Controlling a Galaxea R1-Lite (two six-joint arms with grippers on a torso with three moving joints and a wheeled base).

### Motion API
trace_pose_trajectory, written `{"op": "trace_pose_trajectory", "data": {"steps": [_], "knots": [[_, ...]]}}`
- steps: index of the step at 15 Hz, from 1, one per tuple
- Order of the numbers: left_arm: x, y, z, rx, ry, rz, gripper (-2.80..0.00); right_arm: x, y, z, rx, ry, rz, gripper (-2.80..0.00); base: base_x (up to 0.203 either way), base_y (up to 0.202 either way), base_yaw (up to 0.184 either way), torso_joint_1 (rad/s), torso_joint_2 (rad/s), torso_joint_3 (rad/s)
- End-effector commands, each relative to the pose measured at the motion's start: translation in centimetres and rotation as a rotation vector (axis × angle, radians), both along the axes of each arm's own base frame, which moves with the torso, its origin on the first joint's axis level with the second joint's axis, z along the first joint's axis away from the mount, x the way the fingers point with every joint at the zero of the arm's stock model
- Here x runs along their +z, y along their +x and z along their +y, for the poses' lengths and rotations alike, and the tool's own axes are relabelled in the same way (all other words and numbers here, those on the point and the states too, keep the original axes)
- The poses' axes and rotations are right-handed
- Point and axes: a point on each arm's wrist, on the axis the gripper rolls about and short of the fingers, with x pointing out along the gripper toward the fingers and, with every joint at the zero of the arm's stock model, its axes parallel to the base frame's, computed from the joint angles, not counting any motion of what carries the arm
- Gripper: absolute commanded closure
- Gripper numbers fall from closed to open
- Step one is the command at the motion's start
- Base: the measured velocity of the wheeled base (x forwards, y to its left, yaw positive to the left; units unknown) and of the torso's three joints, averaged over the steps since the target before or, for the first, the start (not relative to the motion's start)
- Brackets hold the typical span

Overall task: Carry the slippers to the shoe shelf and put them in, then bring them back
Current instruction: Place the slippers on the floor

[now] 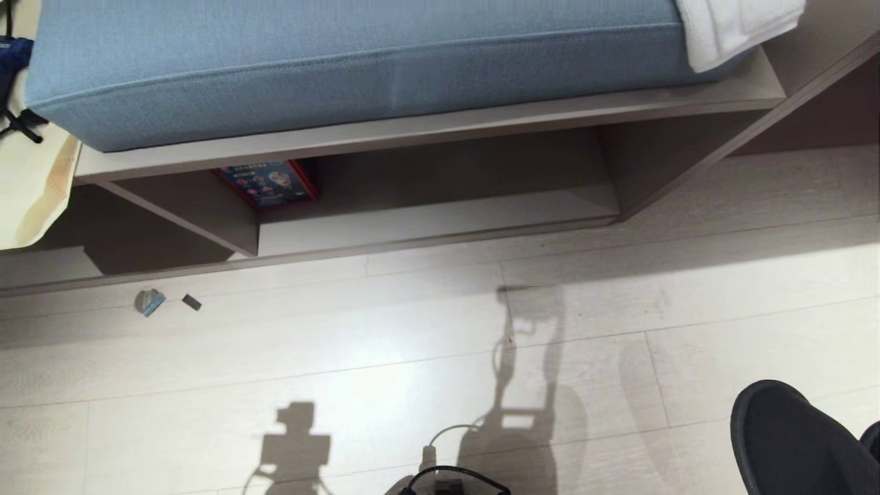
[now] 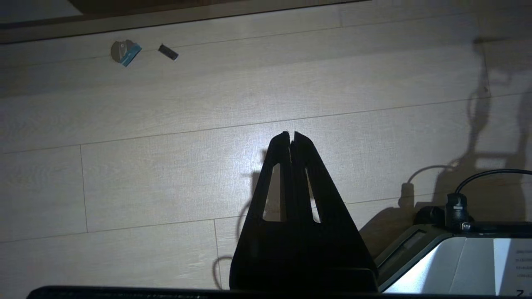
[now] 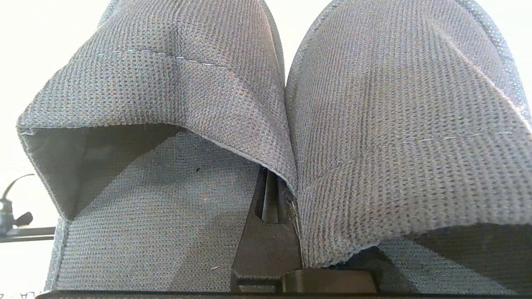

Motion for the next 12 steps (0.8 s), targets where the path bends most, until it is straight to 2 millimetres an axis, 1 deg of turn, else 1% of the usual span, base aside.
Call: {"op": "trace_pose_trajectory", "data": {"steps": [1, 12], "knots": [[0.00, -0.01, 0.00, 0.000, -0.001, -0.001, 0.00, -0.04, 0.02, 0.00, -0.001, 0.000, 0.003, 0.00, 0.000, 0.000, 0.000, -0.002, 0.00, 0.188], [0.02, -0.01, 0.00, 0.000, -0.001, -0.003, 0.00, -0.04, 0.02, 0.00, -0.001, 0.001, 0.003, 0.00, 0.000, 0.000, 0.000, 0.003, 0.00, 0.205]]}}
